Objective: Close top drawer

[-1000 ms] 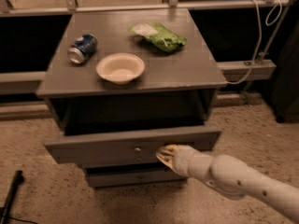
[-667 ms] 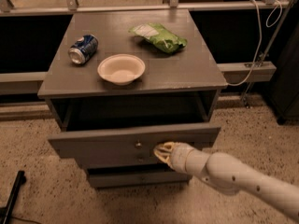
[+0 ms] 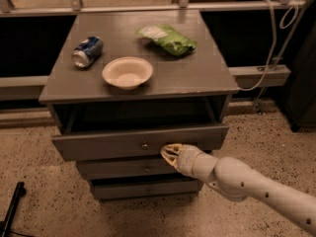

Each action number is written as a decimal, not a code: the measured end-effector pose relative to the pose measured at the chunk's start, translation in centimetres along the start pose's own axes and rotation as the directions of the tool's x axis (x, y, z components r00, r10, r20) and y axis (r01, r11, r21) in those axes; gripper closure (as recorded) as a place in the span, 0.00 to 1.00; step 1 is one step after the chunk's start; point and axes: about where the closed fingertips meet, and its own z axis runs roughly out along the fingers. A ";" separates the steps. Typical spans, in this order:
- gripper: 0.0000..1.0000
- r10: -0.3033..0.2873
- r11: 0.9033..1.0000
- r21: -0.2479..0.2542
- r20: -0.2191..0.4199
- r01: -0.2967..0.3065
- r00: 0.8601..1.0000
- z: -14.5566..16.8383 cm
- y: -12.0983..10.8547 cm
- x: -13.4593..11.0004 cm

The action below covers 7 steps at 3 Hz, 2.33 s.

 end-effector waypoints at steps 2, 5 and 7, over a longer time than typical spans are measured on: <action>1.00 -0.021 1.000 0.018 0.027 0.020 0.999 1.2 -1.0 -0.5; 1.00 -0.050 0.997 0.061 0.058 0.046 0.997 2.5 -3.3 -0.3; 1.00 -0.166 0.983 -0.056 0.132 0.175 0.977 -2.8 0.8 -2.2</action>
Offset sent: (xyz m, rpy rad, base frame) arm 0.0488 0.0188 0.0137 0.0336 -0.1195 0.0198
